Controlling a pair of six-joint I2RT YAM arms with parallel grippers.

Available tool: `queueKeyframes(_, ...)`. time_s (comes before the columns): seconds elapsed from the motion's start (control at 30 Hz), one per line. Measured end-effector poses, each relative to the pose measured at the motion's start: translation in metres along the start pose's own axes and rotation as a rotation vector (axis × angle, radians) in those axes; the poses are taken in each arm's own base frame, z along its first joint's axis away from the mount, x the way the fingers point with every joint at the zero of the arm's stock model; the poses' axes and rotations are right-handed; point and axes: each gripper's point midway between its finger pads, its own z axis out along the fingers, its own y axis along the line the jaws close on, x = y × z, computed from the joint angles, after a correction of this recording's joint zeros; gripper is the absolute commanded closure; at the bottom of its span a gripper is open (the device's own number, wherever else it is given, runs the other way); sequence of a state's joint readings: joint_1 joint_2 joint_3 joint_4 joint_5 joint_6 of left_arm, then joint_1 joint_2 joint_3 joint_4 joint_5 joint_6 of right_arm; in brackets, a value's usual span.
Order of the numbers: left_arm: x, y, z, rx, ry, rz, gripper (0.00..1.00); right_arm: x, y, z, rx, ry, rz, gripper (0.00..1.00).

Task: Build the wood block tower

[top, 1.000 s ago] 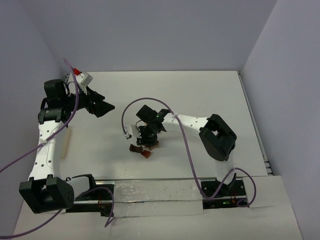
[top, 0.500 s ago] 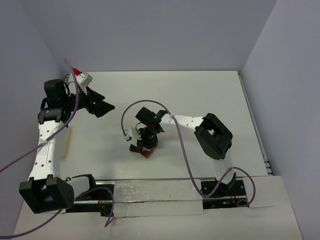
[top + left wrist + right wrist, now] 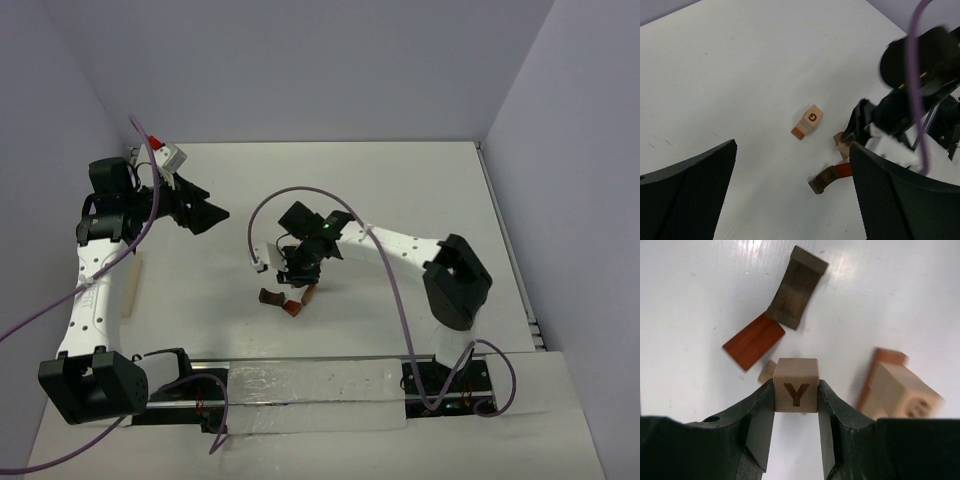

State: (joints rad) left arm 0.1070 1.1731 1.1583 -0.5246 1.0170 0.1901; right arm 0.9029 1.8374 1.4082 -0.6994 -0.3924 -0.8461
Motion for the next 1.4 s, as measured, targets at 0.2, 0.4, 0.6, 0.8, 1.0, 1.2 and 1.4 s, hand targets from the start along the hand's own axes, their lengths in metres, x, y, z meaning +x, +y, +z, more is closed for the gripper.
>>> queueKeyframes(0.2,0.000,0.005,0.001,-0.016,0.007,-0.001,0.01,0.001,-0.022,-0.069,0.124,-0.065,0.033,0.81)
queueKeyframes(0.4,0.003,0.012,0.004,-0.031,0.016,-0.018,0.01,0.044,-0.054,-0.086,0.178,-0.008,0.141,0.81)
queueKeyframes(0.6,0.003,0.018,0.005,-0.045,0.020,-0.025,0.01,0.050,-0.069,-0.078,0.174,0.013,0.153,0.81)
queueKeyframes(0.8,0.002,0.020,0.006,-0.050,0.020,-0.028,0.01,0.056,-0.074,-0.060,0.145,0.031,0.171,0.80)
queueKeyframes(1.0,0.003,0.022,0.006,-0.057,0.023,-0.031,0.01,0.058,-0.077,-0.051,0.137,0.039,0.194,0.80)
queueKeyframes(1.2,0.004,0.023,0.006,-0.061,0.025,-0.033,0.01,0.053,-0.080,-0.048,0.142,0.033,0.195,0.80)
queueKeyframes(1.4,0.006,0.026,0.008,-0.060,0.032,-0.044,0.01,0.051,-0.079,-0.037,0.131,0.036,0.200,0.79)
